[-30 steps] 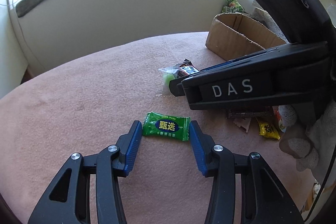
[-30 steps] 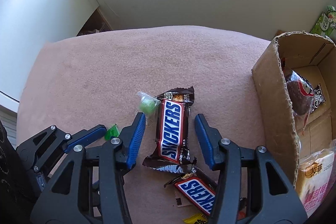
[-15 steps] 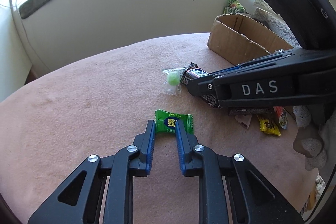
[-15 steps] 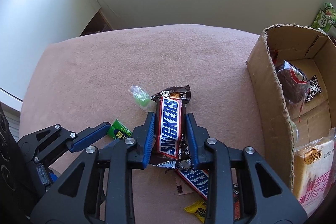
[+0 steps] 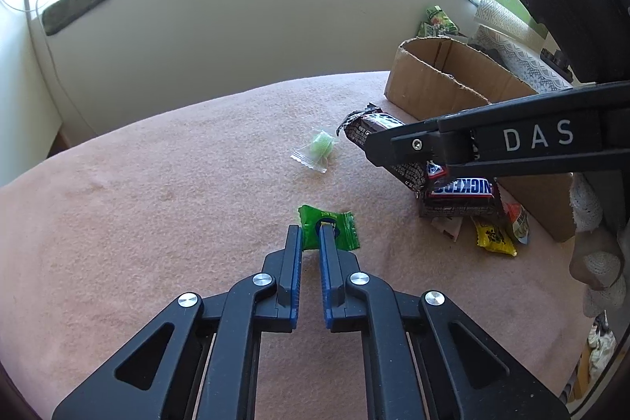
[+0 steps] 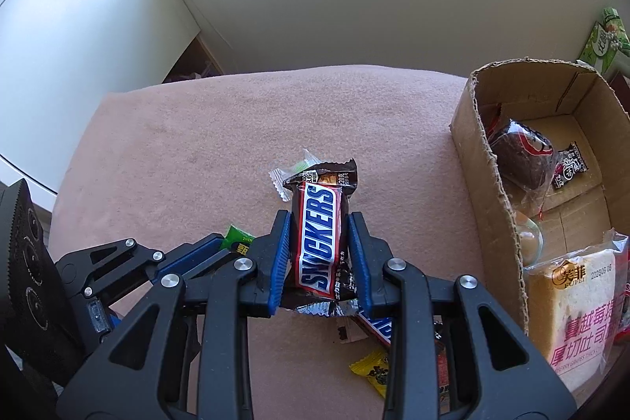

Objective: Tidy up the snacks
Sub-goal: 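Carry the Snickers bar and green candy over the cardboard box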

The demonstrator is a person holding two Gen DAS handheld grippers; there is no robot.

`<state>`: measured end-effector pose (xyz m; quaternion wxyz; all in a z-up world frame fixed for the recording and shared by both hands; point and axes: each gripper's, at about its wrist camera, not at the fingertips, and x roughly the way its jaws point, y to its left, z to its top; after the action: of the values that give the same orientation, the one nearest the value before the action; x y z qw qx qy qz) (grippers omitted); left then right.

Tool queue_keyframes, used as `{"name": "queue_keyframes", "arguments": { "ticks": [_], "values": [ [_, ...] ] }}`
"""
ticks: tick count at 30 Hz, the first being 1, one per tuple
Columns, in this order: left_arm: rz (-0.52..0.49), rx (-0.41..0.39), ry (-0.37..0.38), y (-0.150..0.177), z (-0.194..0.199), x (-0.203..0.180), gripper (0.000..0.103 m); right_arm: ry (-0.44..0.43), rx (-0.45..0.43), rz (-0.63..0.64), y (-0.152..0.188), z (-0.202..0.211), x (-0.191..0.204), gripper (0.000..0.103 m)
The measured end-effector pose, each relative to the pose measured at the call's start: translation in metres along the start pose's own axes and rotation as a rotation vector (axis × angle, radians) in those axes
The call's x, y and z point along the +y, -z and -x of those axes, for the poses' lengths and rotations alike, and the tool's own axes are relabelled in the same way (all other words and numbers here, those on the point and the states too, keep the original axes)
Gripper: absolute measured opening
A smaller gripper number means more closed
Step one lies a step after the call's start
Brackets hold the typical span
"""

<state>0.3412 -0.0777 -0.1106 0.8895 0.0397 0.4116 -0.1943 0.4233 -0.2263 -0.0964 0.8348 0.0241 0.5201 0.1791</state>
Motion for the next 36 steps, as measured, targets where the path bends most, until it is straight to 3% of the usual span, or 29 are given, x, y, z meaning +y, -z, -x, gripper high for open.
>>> {"name": "queue_keyframes", "arguments": {
  "ticks": [2, 5, 6, 8, 9, 11, 12, 15, 20, 21, 29, 36],
  "values": [
    [0.009, 0.0, 0.01, -0.001, -0.001, 0.002, 0.009, -0.001, -0.003, 0.001, 0.0, 0.003, 0.0, 0.03],
    [0.015, 0.032, 0.014, -0.004, -0.009, 0.001, 0.019, -0.005, -0.003, 0.001, 0.001, 0.004, 0.003, 0.03],
    [0.012, 0.03, 0.008, -0.004, -0.01, 0.0, 0.026, -0.005, -0.004, 0.003, 0.002, 0.005, 0.003, 0.03],
    [0.014, 0.04, -0.008, -0.008, -0.015, -0.004, 0.053, -0.007, -0.006, 0.005, 0.001, 0.004, 0.005, 0.03],
    [0.017, 0.038, -0.019, -0.009, -0.016, -0.006, 0.059, -0.006, -0.008, 0.007, 0.001, 0.004, 0.006, 0.03],
    [0.005, 0.045, -0.018, -0.01, -0.02, -0.011, 0.059, -0.007, -0.012, 0.004, 0.001, 0.004, 0.008, 0.03],
    [-0.011, 0.048, -0.022, -0.01, -0.022, -0.015, 0.059, -0.007, -0.014, 0.002, 0.001, 0.004, 0.008, 0.03],
    [-0.077, 0.047, -0.042, -0.01, -0.027, -0.028, 0.032, -0.005, -0.014, 0.005, 0.001, 0.003, 0.008, 0.03],
    [-0.074, 0.041, -0.036, -0.009, -0.023, -0.026, 0.028, -0.003, -0.019, -0.012, 0.002, 0.007, 0.0, 0.03],
    [-0.065, 0.031, -0.046, -0.009, -0.021, -0.024, 0.017, -0.004, -0.021, -0.015, 0.003, 0.008, -0.002, 0.03],
    [-0.032, 0.026, -0.032, -0.004, -0.012, -0.014, 0.014, -0.007, -0.043, -0.013, 0.005, 0.02, -0.005, 0.03],
    [-0.013, -0.016, -0.014, -0.004, 0.009, -0.011, 0.005, -0.02, -0.082, -0.015, 0.007, 0.039, -0.008, 0.03]
  ]
}}
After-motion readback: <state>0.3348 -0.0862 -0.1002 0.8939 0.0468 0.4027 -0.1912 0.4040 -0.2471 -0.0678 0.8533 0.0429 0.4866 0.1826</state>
